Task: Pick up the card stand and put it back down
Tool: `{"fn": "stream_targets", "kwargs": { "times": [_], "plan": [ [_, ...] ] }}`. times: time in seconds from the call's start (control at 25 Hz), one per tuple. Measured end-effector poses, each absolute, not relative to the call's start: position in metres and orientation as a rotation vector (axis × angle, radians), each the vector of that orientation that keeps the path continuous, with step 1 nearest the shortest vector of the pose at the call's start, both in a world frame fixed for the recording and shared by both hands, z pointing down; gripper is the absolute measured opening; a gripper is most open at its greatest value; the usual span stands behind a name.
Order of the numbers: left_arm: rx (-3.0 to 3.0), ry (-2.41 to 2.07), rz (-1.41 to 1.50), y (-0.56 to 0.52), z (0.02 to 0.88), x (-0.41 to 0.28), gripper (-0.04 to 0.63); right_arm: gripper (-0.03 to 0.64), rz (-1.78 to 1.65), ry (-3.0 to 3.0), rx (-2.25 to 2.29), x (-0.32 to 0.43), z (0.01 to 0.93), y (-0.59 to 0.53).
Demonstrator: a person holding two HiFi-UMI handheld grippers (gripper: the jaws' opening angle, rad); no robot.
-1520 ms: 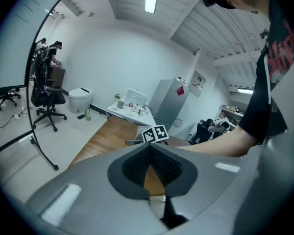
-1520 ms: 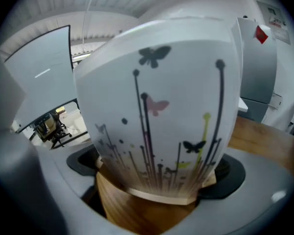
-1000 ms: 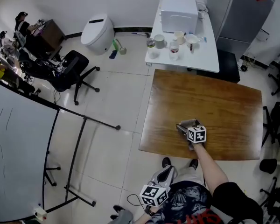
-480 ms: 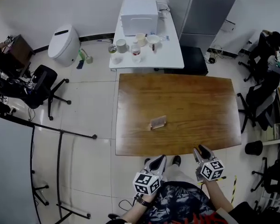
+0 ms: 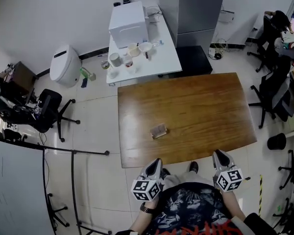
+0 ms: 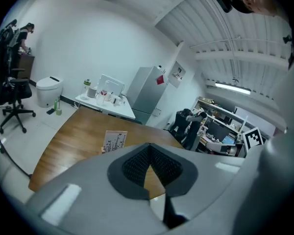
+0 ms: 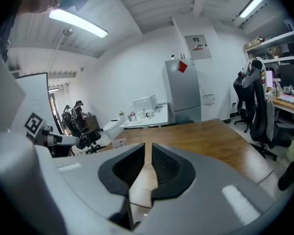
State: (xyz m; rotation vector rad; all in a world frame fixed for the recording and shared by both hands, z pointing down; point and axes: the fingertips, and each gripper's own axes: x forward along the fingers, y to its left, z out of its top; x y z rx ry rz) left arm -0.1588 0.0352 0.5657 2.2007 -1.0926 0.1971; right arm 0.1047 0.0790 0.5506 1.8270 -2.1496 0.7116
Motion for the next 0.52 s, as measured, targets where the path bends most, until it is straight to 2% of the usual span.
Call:
{"fn": "stream_targets", "kwargs": {
  "times": [0.12, 0.24, 0.52],
  "plan": [
    [2.198, -1.107, 0.211, 0.027, 0.566, -0.164, -0.003, 0.032, 0.657, -2.168, 1.861, 0.106, 0.548, 0.069],
    [2.227, -1.130, 0.240, 0.023, 0.558, -0.161, -0.003, -0.006, 0.645, -2.223, 1.921, 0.110, 0.537, 0.057],
    [2.310, -1.033, 0.211, 0.034, 0.537, -0.058, -0.003, -0.006, 0.588, -2.275, 1.917, 0.169, 0.506, 0.071]
  ]
}}
